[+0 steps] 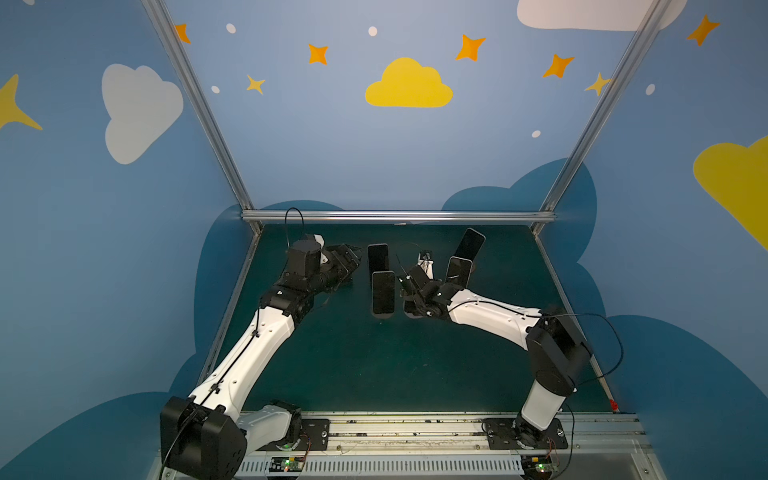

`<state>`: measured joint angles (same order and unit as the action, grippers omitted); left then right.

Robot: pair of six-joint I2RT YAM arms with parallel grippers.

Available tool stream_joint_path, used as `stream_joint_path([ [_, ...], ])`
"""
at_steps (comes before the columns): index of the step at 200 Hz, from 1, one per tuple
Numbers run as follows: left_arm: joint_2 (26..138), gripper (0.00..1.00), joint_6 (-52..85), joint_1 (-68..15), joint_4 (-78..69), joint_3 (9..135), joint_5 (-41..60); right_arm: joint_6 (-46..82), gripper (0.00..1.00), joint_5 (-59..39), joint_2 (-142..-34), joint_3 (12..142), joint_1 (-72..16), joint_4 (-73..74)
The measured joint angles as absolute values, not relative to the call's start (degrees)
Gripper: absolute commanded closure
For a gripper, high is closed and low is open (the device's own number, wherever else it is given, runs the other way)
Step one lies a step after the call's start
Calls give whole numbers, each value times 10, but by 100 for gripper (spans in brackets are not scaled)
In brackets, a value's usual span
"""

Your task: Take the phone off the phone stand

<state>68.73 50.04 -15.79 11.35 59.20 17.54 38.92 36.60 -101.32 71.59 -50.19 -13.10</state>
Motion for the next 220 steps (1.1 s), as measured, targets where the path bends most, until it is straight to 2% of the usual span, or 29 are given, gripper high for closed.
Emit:
stream_joint_path([
  [220,693,0,508,-155,109,586,185,345,38,378,-920,658,-511,-120],
])
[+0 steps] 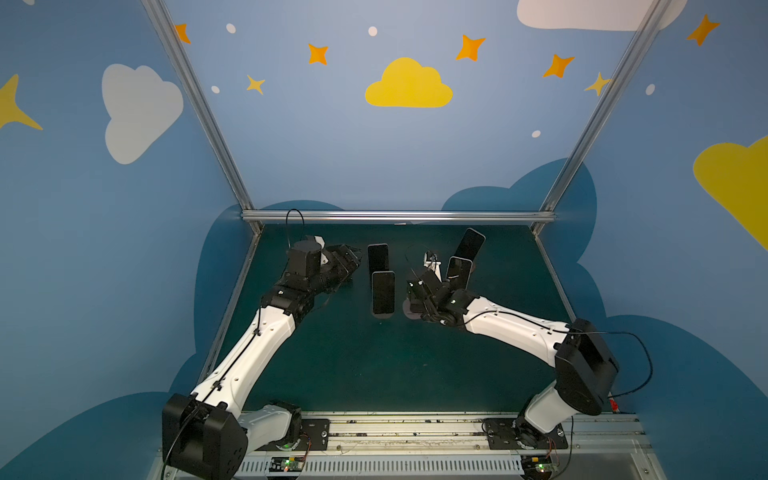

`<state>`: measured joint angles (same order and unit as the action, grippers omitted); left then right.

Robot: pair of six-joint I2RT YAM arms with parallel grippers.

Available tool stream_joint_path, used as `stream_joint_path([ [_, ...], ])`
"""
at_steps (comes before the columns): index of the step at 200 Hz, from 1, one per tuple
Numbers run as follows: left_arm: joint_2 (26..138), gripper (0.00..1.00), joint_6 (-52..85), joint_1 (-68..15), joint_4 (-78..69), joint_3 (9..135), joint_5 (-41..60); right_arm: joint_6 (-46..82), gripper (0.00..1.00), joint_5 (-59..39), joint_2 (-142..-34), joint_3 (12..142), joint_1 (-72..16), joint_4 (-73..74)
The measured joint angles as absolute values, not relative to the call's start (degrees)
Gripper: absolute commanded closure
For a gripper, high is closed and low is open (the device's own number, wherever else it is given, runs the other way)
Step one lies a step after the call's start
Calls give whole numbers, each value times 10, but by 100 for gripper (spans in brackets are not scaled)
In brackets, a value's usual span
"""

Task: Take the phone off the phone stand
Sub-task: 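Close the right gripper on the dark gray phone and lift it off the lavender stand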

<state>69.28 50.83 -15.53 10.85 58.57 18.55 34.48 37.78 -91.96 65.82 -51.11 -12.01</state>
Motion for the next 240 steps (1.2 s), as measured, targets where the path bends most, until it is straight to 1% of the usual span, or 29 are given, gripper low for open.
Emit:
stream_joint_path([
  [65,698,0,509,-161,105,586,188,342,38,387,-881,632,-511,-120],
  [143,705,0,509,-167,104,586,195,342,39,390,-869,615,-511,-123],
  [178,709,0,507,-173,100,586,208,342,39,389,-847,611,-511,-131],
  [213,709,0,494,-188,96,586,216,342,40,390,-822,603,-511,-136],
  [240,701,0,479,-216,94,586,219,340,40,389,-799,580,-511,-147],
])
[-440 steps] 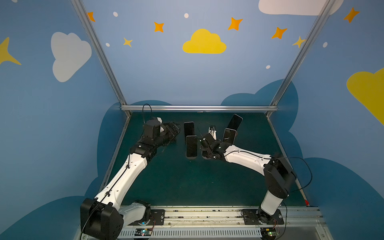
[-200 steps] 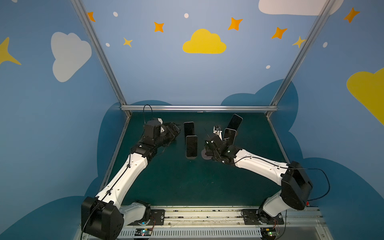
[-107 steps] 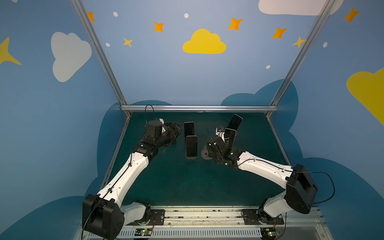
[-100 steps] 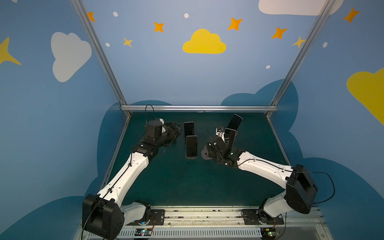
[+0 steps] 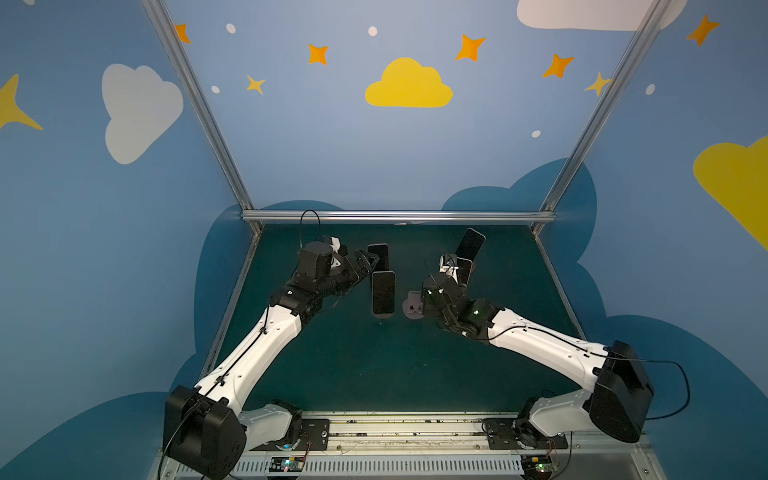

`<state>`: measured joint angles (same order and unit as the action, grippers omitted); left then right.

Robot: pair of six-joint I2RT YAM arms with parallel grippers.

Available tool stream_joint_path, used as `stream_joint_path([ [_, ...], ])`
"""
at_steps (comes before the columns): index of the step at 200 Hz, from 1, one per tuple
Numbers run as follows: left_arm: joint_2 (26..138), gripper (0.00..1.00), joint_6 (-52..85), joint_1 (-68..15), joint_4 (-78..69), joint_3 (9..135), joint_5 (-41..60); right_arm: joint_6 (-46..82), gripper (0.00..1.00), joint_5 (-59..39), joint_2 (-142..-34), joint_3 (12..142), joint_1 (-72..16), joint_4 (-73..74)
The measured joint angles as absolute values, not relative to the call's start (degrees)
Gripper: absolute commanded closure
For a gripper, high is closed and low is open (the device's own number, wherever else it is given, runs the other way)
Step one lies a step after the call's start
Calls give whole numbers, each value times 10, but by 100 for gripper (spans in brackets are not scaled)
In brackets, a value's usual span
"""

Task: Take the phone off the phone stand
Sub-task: 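Close the right gripper on the dark gray phone and lift it off the lavender stand, then carry the held phone toward the robot and lower it with the right gripper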

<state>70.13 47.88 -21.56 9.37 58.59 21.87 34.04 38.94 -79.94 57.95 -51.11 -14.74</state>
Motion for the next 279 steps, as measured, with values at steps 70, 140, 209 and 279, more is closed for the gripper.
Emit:
stream_joint_path([
  [70,695,0,443,-274,91,588,230,347,41,379,-711,521,-511,-207],
  [140,692,0,421,-276,107,594,198,396,44,315,-649,472,-526,-257],
  [209,662,0,404,-276,114,591,135,457,44,296,-729,486,-620,-254],
  [279,600,0,383,-269,107,567,31,548,46,262,-961,709,-704,-315],
])
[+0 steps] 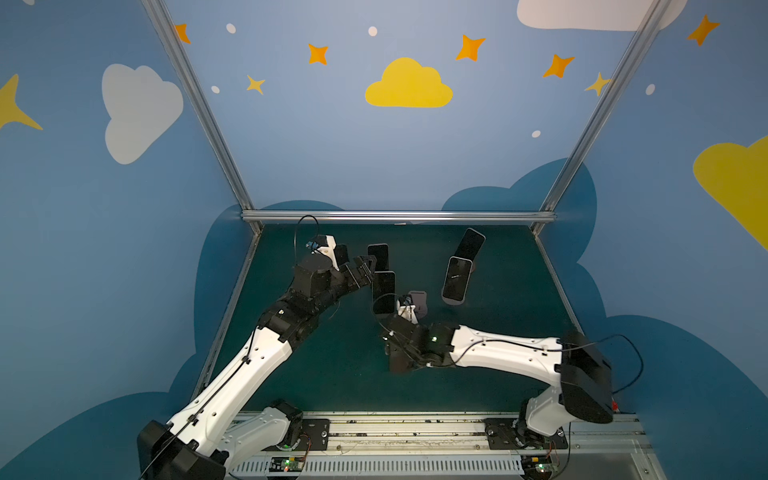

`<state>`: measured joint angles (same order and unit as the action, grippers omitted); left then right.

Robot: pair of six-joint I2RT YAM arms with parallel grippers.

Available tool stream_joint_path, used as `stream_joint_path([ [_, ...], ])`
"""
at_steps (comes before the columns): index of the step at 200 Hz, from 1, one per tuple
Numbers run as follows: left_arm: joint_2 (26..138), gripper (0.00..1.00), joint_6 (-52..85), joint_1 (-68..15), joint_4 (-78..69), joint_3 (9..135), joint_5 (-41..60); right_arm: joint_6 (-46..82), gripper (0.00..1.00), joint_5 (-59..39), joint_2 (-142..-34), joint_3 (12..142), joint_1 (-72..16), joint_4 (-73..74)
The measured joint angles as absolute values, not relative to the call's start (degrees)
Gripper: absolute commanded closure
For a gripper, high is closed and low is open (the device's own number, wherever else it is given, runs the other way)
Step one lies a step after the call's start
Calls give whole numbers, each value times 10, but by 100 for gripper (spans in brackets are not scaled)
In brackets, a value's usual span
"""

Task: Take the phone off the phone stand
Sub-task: 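Carry the held phone toward the robot and lower it with the right gripper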

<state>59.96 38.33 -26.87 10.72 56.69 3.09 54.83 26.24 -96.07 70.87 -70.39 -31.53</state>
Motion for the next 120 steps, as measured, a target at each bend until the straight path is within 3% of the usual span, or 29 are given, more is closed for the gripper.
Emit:
stream_joint_path([
  [31,587,0,382,-255,101,558,4,598,47,254,-1057,828,-726,-363],
  [120,583,0,395,-217,94,555,-3,654,47,238,-1157,891,-750,-431],
])
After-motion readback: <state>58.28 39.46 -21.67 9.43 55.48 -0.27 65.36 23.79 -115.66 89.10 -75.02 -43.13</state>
